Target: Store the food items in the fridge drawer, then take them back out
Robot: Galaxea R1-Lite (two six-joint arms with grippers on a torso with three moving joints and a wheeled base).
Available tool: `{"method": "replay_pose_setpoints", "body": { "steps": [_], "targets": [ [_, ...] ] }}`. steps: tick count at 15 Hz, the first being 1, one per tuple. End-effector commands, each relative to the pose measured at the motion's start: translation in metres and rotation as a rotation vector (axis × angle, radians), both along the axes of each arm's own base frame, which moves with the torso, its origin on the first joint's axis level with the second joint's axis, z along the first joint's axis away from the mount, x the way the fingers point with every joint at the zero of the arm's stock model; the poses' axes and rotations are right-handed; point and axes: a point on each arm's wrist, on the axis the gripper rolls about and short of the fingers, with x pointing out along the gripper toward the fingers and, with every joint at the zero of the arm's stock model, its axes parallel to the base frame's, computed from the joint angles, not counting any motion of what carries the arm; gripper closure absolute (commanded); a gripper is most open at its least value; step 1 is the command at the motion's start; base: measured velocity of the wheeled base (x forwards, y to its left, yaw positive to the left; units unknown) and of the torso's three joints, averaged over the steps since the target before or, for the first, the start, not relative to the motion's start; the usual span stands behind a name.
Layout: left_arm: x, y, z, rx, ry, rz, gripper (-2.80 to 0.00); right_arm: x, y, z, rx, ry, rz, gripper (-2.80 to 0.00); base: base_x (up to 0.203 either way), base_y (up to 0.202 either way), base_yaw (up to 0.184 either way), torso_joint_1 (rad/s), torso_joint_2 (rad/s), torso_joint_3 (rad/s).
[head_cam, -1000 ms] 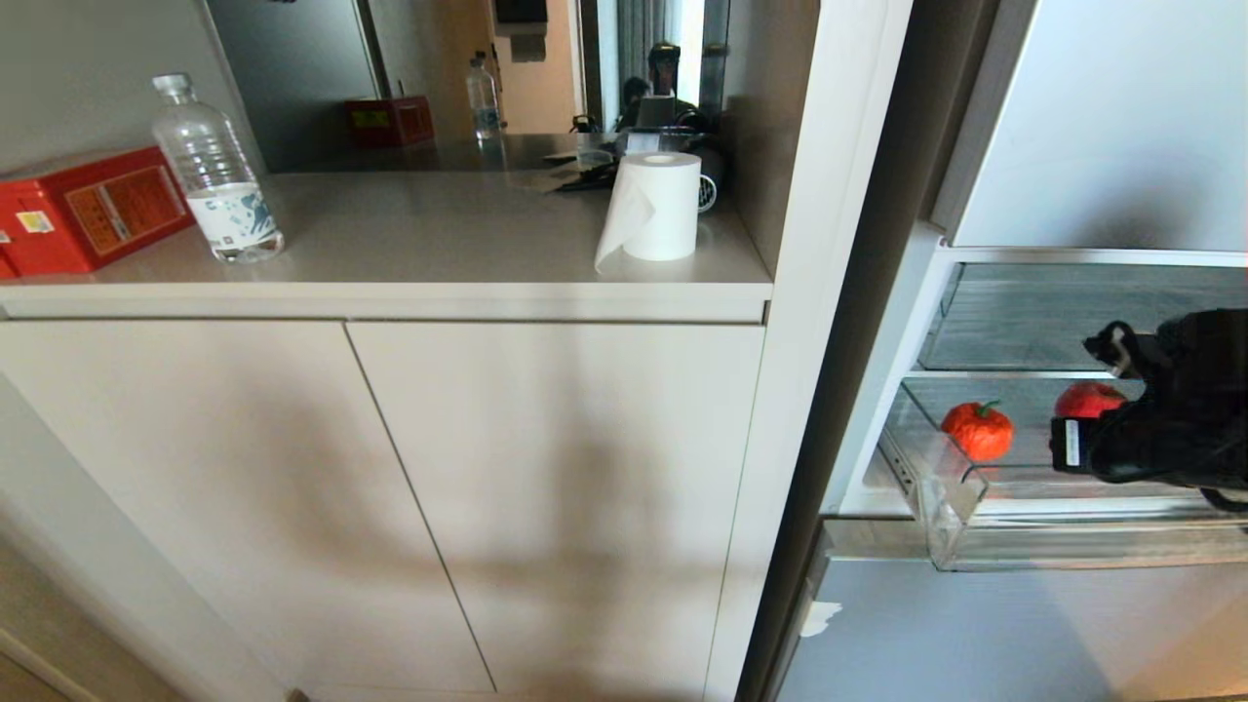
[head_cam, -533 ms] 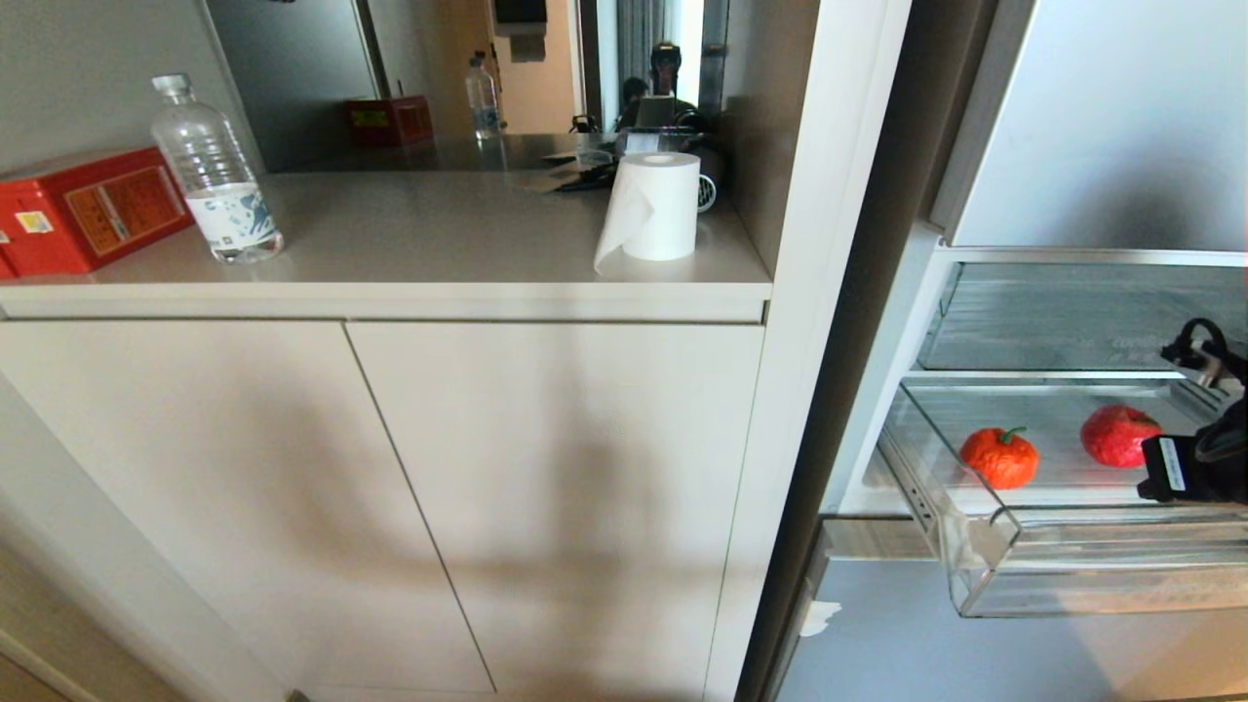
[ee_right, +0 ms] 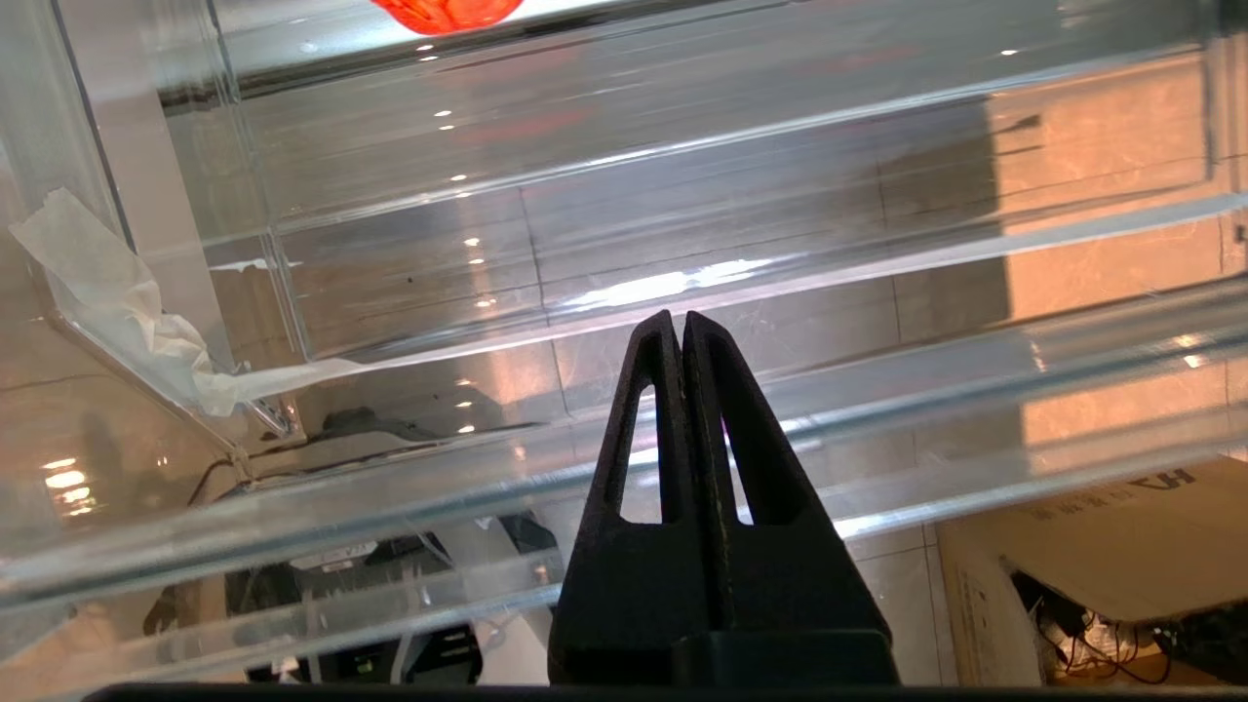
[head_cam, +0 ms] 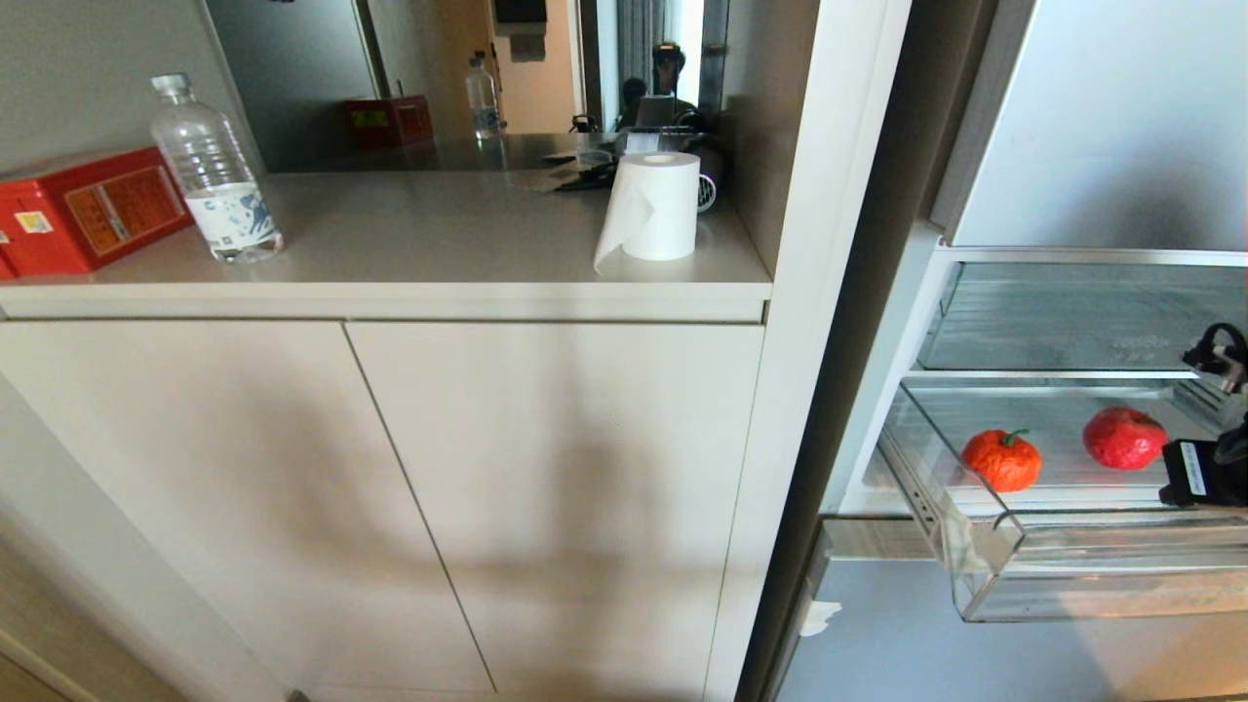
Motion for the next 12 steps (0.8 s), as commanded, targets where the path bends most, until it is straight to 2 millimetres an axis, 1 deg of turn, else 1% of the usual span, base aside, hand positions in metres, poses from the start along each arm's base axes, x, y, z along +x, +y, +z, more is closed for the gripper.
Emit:
{"method": "replay_pose_setpoints", "body": {
  "steps": [1, 2, 4, 6, 8, 9, 10, 12],
  "targets": [
    [0.0, 0.0, 0.0, 0.0, 0.001, 0.0, 0.0, -0.011, 0.0, 0.007, -0.008, -0.021, -0.01, 0.0, 0.0, 0.0, 0.0, 0.0, 0.0, 0.0],
    [0.0, 0.0, 0.0, 0.0, 0.001, 0.0, 0.0, -0.01, 0.0, 0.01, -0.004, -0.035, -0.01, 0.0, 0.0, 0.0, 0.0, 0.0, 0.0, 0.0],
    [0.0, 0.0, 0.0, 0.0, 0.001, 0.0, 0.0, -0.001, -0.003, 0.008, 0.005, -0.039, -0.008, 0.0, 0.0, 0.0, 0.0, 0.0, 0.0, 0.0],
    [0.0, 0.0, 0.0, 0.0, 0.001, 0.0, 0.0, 0.013, -0.008, 0.0, 0.015, -0.016, -0.01, 0.0, 0.0, 0.0, 0.0, 0.0, 0.0, 0.0],
    [0.0, 0.0, 0.0, 0.0, 0.001, 0.0, 0.0, 0.019, -0.015, -0.012, 0.026, 0.02, -0.022, 0.0, 0.0, 0.0, 0.0, 0.0, 0.0, 0.0],
    [0.0, 0.0, 0.0, 0.0, 0.001, 0.0, 0.0, 0.019, -0.019, -0.015, 0.029, 0.032, -0.032, 0.0, 0.0, 0.0, 0.0, 0.0, 0.0, 0.0],
    [0.0, 0.0, 0.0, 0.0, 0.001, 0.0, 0.0, 0.016, -0.023, -0.014, 0.027, 0.031, -0.043, 0.0, 0.0, 0.0, 0.0, 0.0, 0.0, 0.0],
    [0.0, 0.0, 0.0, 0.0, 0.001, 0.0, 0.0, 0.006, -0.027, -0.005, 0.016, 0.002, -0.05, 0.0, 0.0, 0.0, 0.0, 0.0, 0.0, 0.0]
  ]
}}
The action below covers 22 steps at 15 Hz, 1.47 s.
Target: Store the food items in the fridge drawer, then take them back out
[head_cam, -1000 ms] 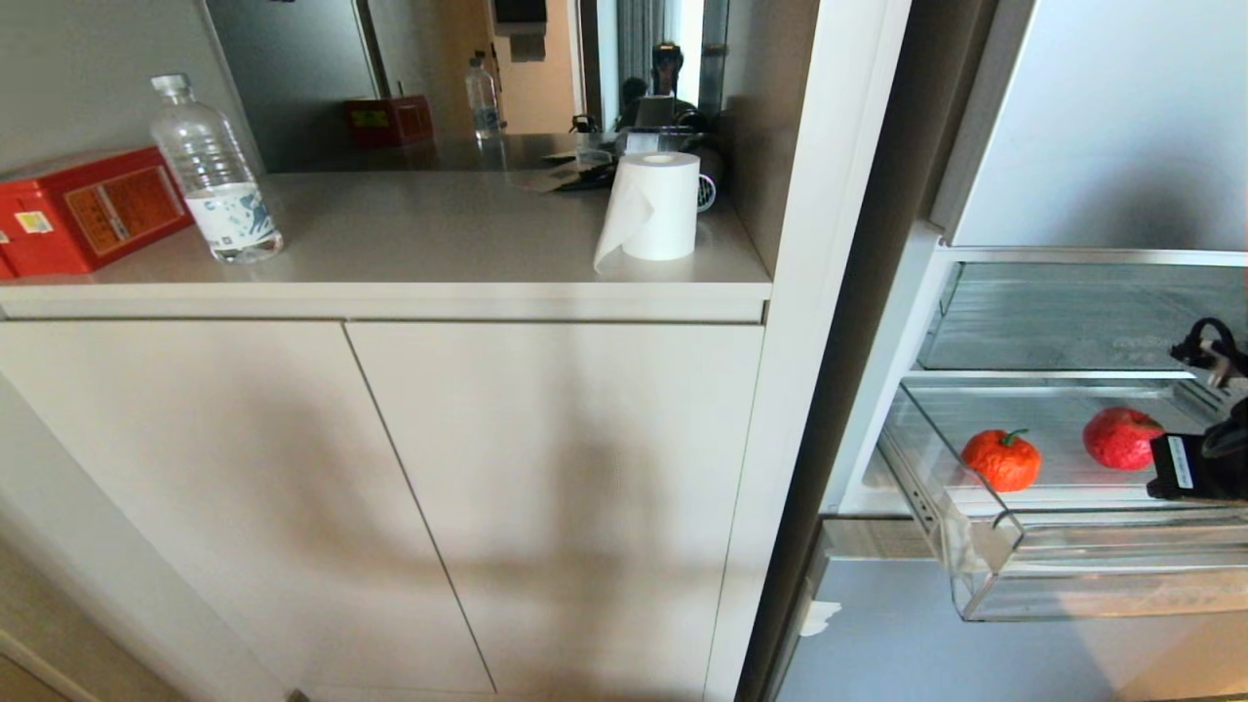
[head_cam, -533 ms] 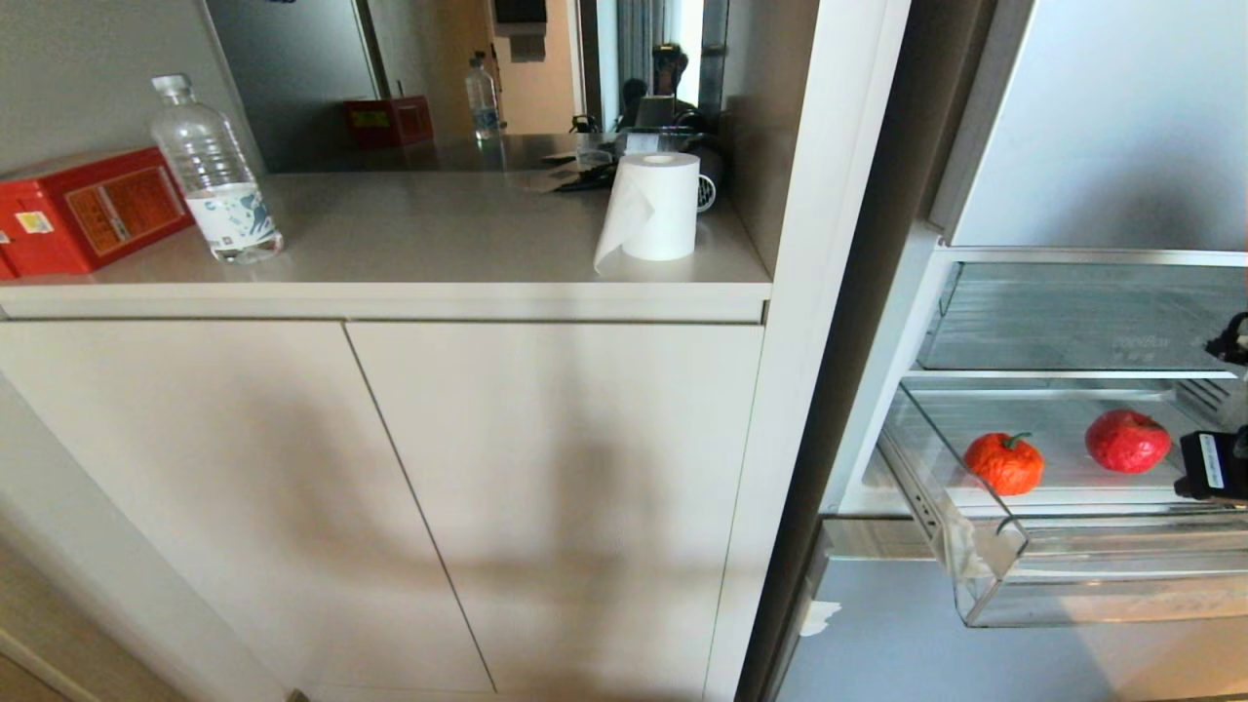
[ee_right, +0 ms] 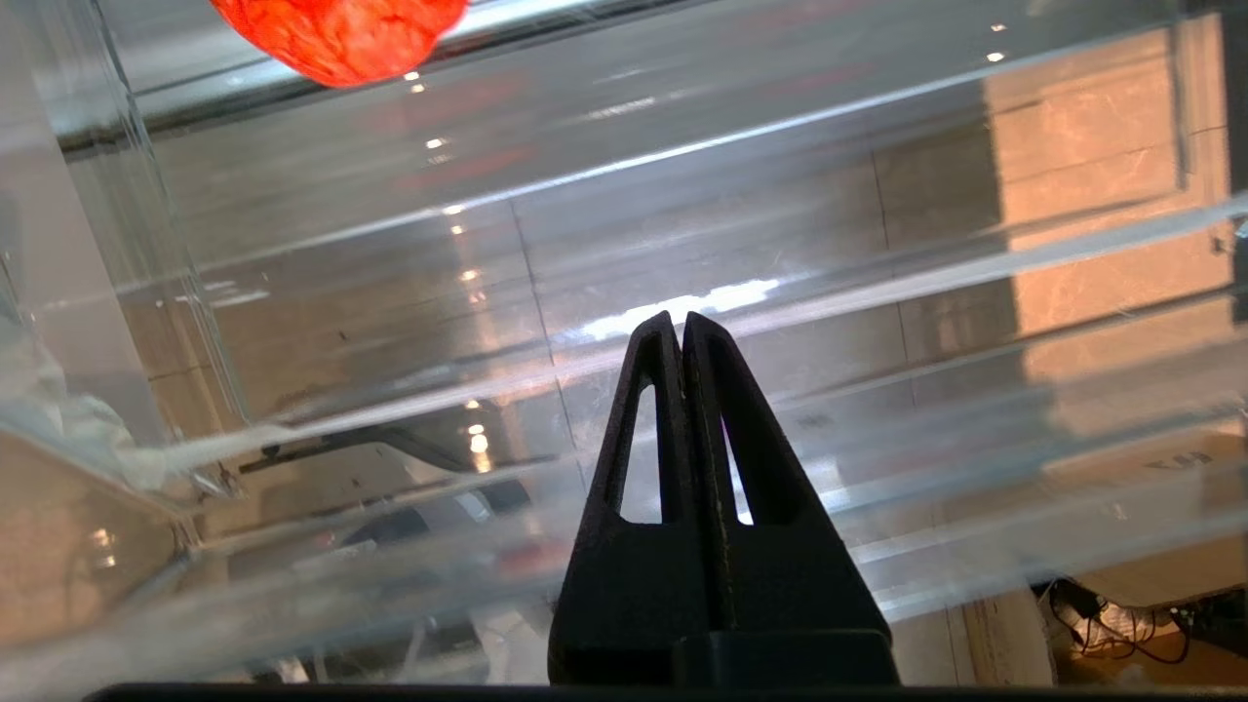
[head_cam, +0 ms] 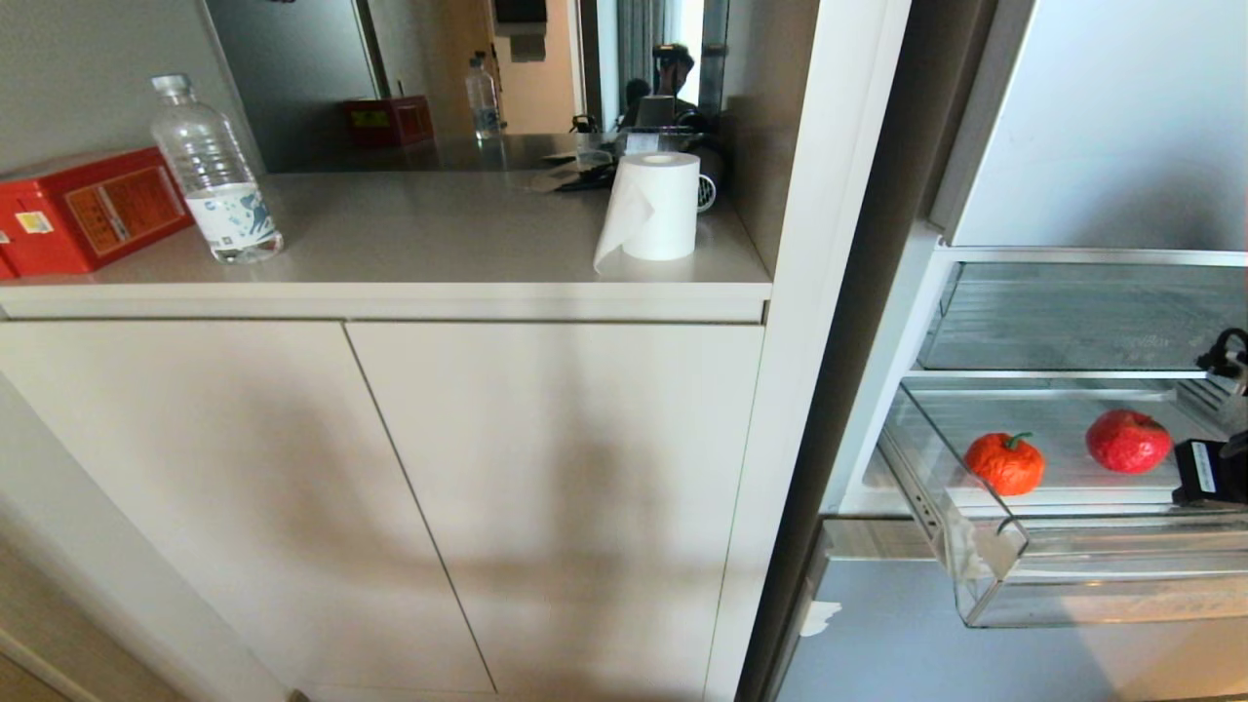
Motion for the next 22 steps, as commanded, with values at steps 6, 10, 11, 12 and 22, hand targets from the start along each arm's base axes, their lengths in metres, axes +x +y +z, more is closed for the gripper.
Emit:
{"method": "replay_pose_setpoints", "body": {
  "steps": [6, 10, 11, 12, 22],
  "targets": [
    [0.0, 0.0, 0.0, 0.0, 0.001, 0.0, 0.0, -0.056, 0.005, 0.011, -0.024, -0.022, -0.021, 0.0, 0.0, 0.0, 0.0, 0.0, 0.0, 0.0],
    [0.0, 0.0, 0.0, 0.0, 0.001, 0.0, 0.0, -0.045, -0.001, 0.009, -0.008, -0.02, -0.015, 0.0, 0.0, 0.0, 0.0, 0.0, 0.0, 0.0],
    [0.0, 0.0, 0.0, 0.0, 0.001, 0.0, 0.0, -0.045, -0.001, 0.006, -0.003, -0.009, -0.017, 0.0, 0.0, 0.0, 0.0, 0.0, 0.0, 0.0],
    [0.0, 0.0, 0.0, 0.0, 0.001, 0.0, 0.0, -0.047, -0.002, 0.004, 0.002, -0.001, -0.023, 0.0, 0.0, 0.0, 0.0, 0.0, 0.0, 0.0],
    [0.0, 0.0, 0.0, 0.0, 0.001, 0.0, 0.0, -0.077, 0.006, 0.009, 0.002, -0.044, -0.062, 0.0, 0.0, 0.0, 0.0, 0.0, 0.0, 0.0]
  ]
}}
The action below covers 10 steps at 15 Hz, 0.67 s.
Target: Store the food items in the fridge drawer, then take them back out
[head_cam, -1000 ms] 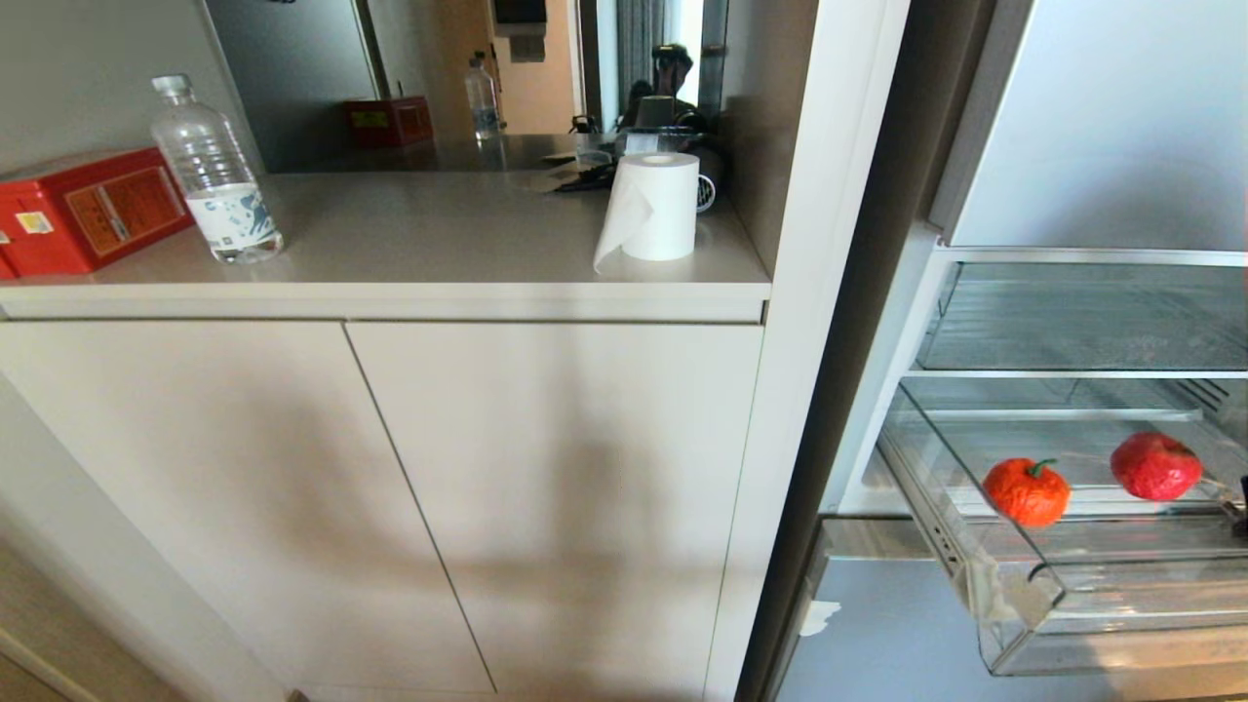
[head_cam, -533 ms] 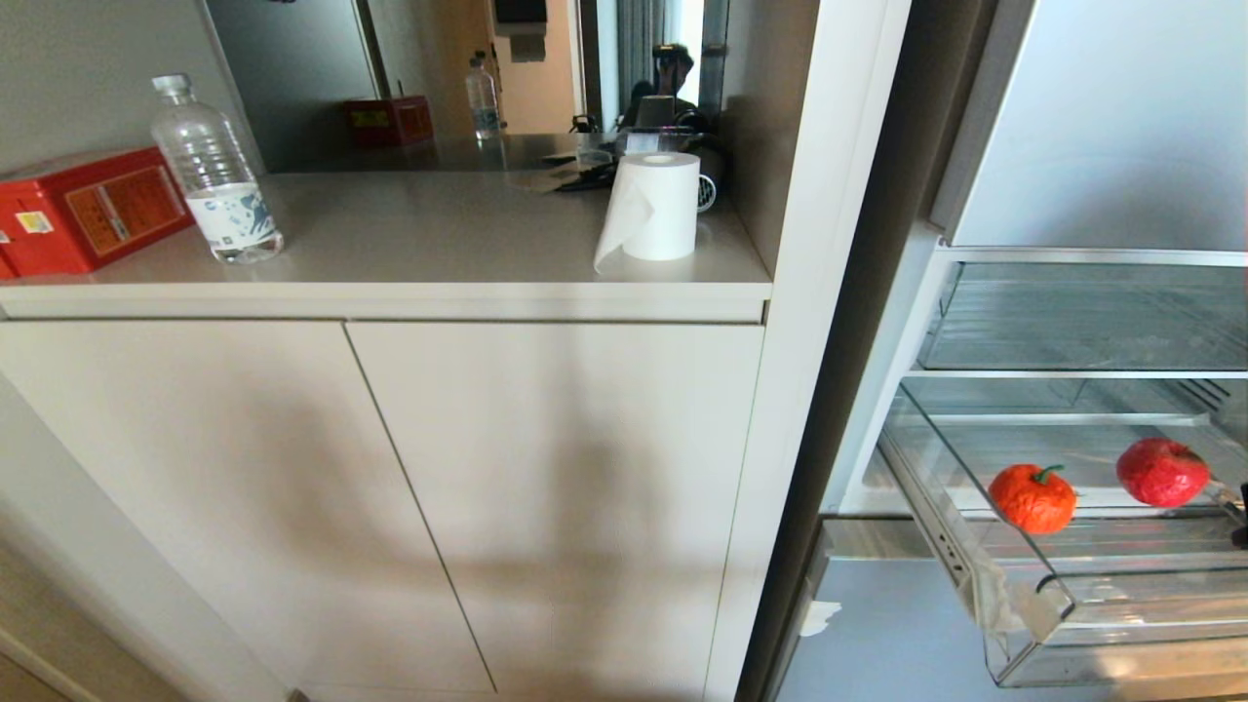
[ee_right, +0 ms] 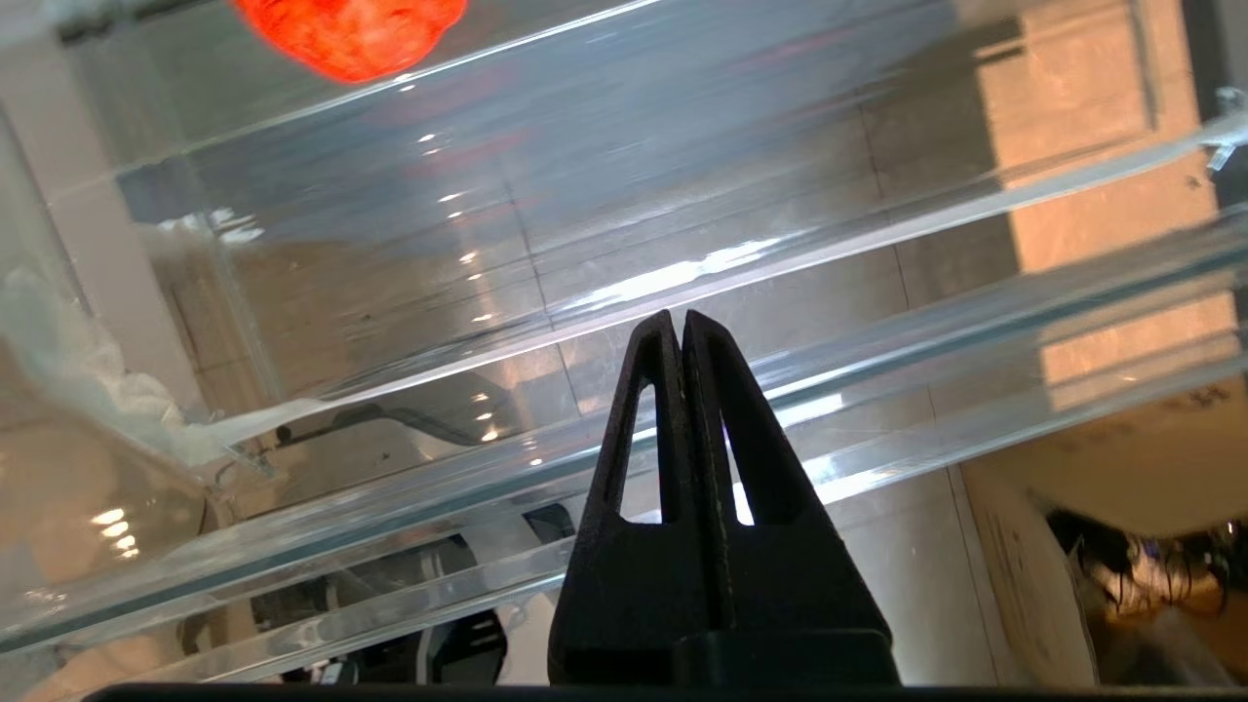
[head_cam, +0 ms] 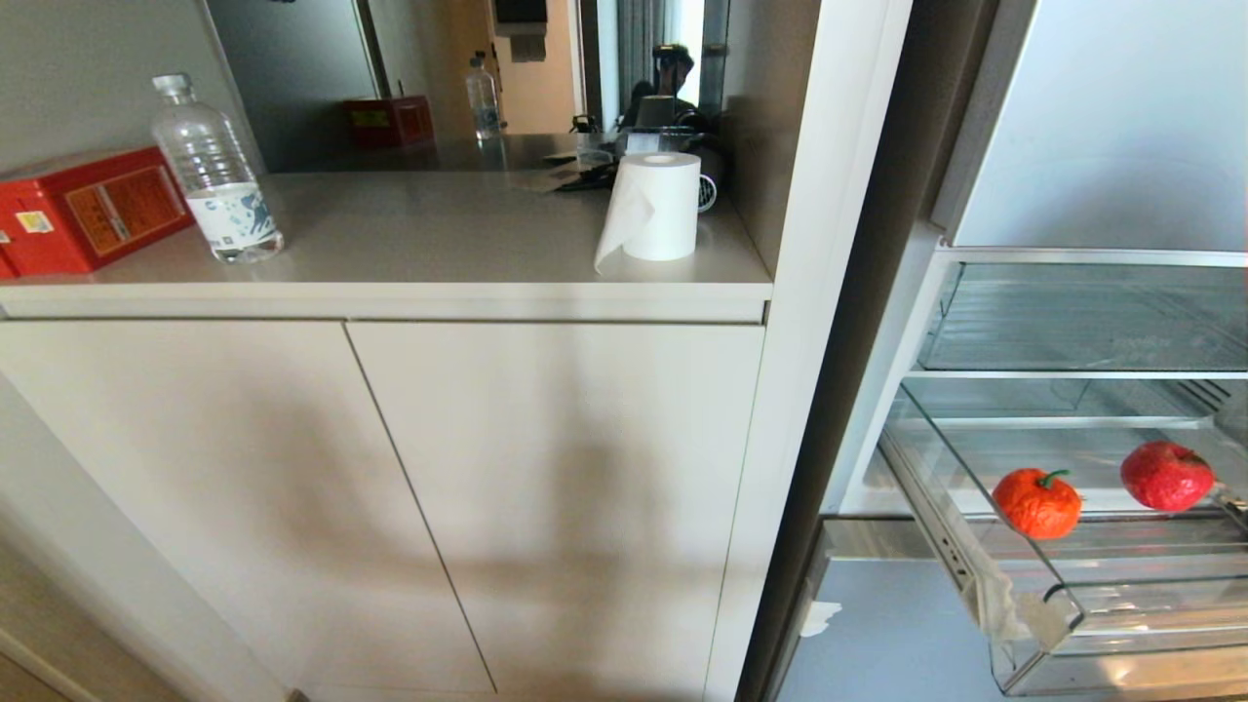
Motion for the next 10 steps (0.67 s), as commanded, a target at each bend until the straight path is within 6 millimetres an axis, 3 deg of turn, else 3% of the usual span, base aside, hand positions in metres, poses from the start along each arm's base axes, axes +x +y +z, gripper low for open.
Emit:
{"method": "replay_pose_setpoints", "body": {
  "steps": [1, 4, 5, 10],
  "targets": [
    [0.0, 0.0, 0.0, 0.0, 0.001, 0.0, 0.0, 0.012, -0.006, 0.007, -0.009, -0.029, -0.002, 0.0, 0.0, 0.0, 0.0, 0.0, 0.0, 0.0],
    [0.0, 0.0, 0.0, 0.0, 0.001, 0.0, 0.0, 0.051, -0.026, 0.008, 0.01, -0.038, -0.019, 0.0, 0.0, 0.0, 0.0, 0.0, 0.0, 0.0],
    [0.0, 0.0, 0.0, 0.0, 0.001, 0.0, 0.0, 0.063, -0.032, 0.005, 0.013, -0.033, -0.019, -2.8, 0.0, 0.0, 0.0, 0.0, 0.0, 0.0],
    [0.0, 0.0, 0.0, 0.0, 0.001, 0.0, 0.0, 0.124, -0.067, -0.002, -0.018, -0.048, -0.028, -2.8, 0.0, 0.0, 0.0, 0.0, 0.0, 0.0]
  ]
}}
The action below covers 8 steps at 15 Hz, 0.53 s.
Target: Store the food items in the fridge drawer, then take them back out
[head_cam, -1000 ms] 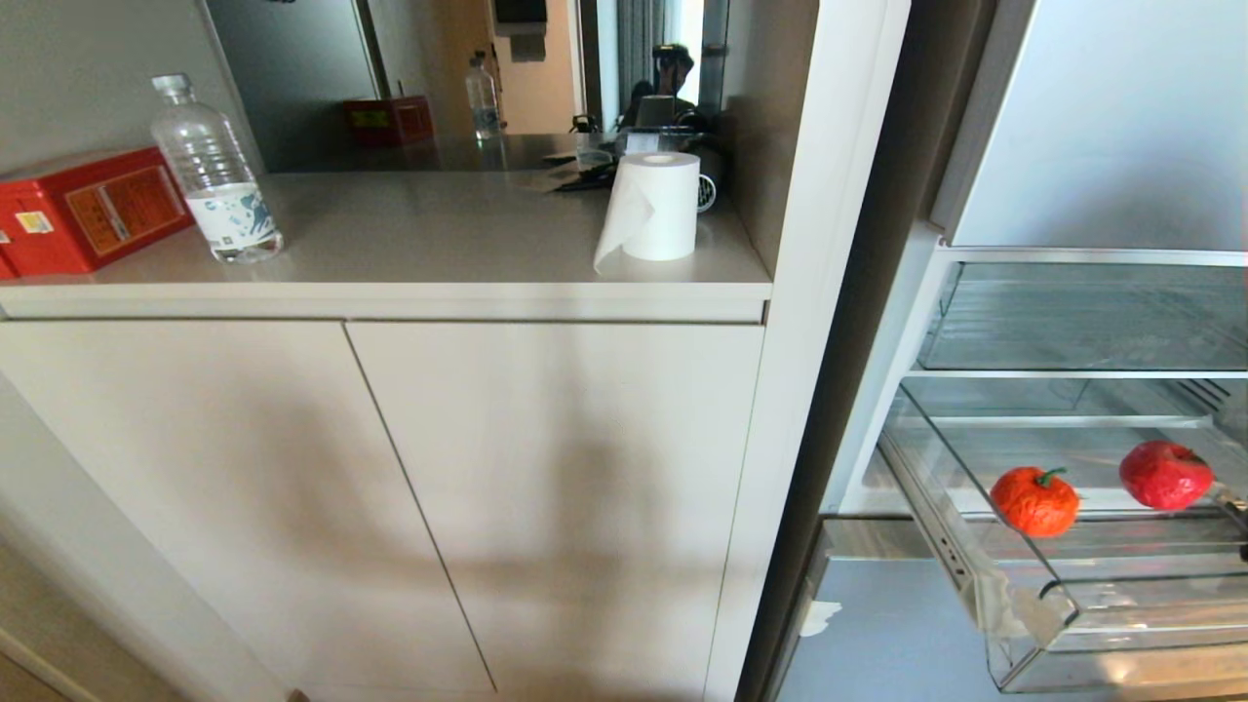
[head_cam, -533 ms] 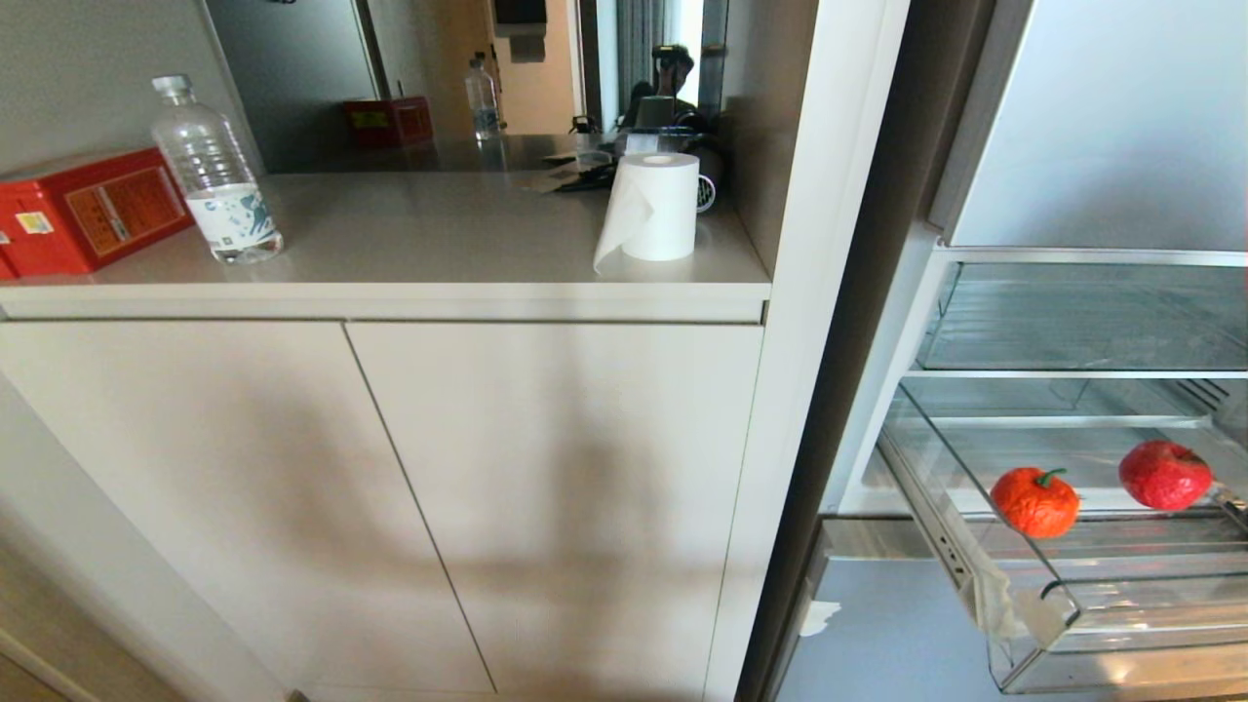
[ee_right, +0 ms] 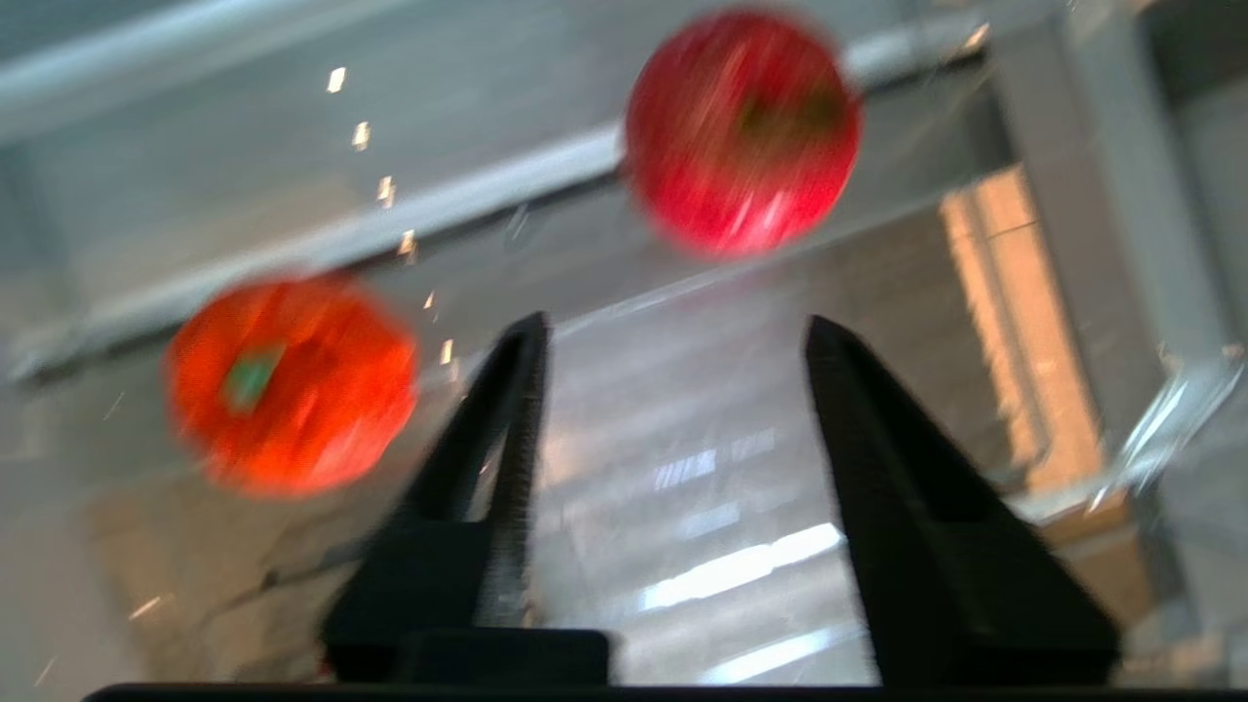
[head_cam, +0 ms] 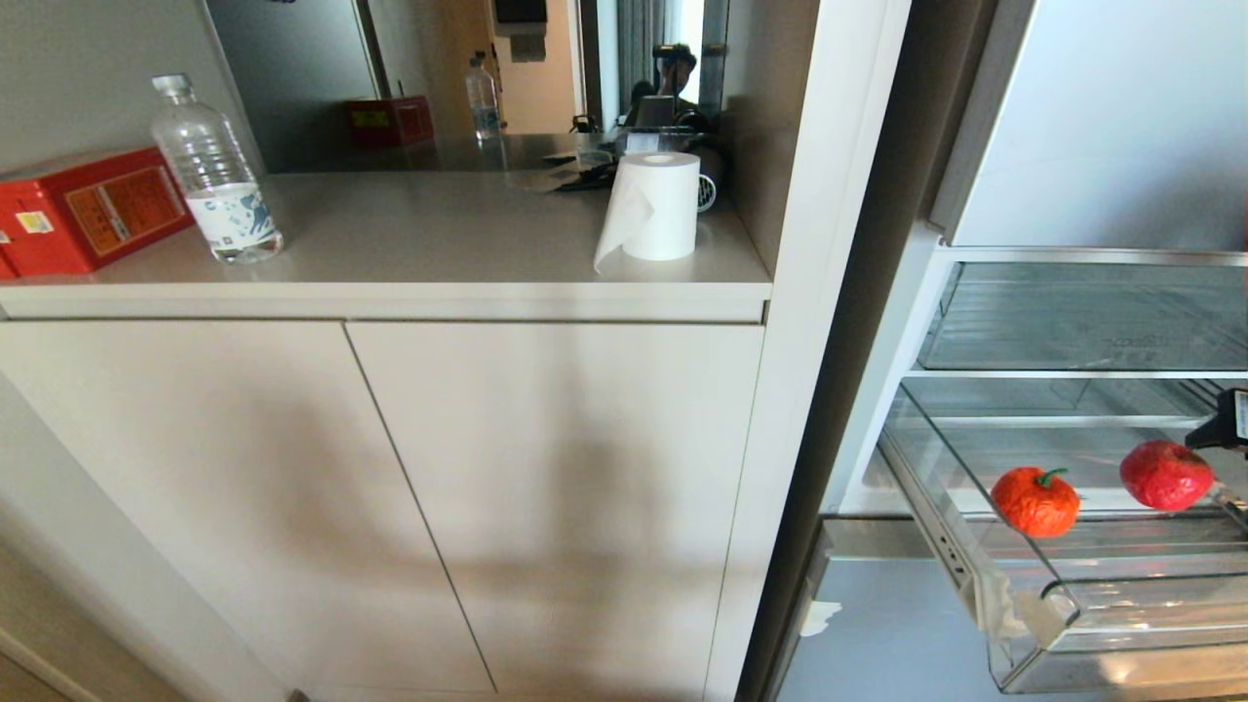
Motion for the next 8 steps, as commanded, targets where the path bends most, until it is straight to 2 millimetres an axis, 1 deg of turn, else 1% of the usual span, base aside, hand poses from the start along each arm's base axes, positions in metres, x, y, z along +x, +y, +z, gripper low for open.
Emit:
{"method": "replay_pose_setpoints", "body": {
  "steps": [1, 2, 4, 8],
  "targets": [
    [0.0, 0.0, 0.0, 0.0, 0.001, 0.0, 0.0, 0.028, -0.017, -0.021, 0.007, 0.039, -0.008, -2.8, 0.0, 0.0, 0.0, 0.0, 0.0, 0.0],
    [0.0, 0.0, 0.0, 0.0, 0.001, 0.0, 0.0, 0.037, -0.022, -0.024, -0.005, 0.043, -0.018, -2.8, 0.0, 0.0, 0.0, 0.0, 0.0, 0.0],
    [0.0, 0.0, 0.0, 0.0, 0.001, 0.0, 0.0, 0.048, -0.027, -0.031, -0.012, 0.055, -0.024, -2.8, 0.0, 0.0, 0.0, 0.0, 0.0, 0.0],
    [0.0, 0.0, 0.0, 0.0, 0.001, 0.0, 0.0, 0.062, -0.036, -0.05, -0.01, 0.093, -0.037, -2.8, 0.0, 0.0, 0.0, 0.0, 0.0, 0.0]
  ]
}}
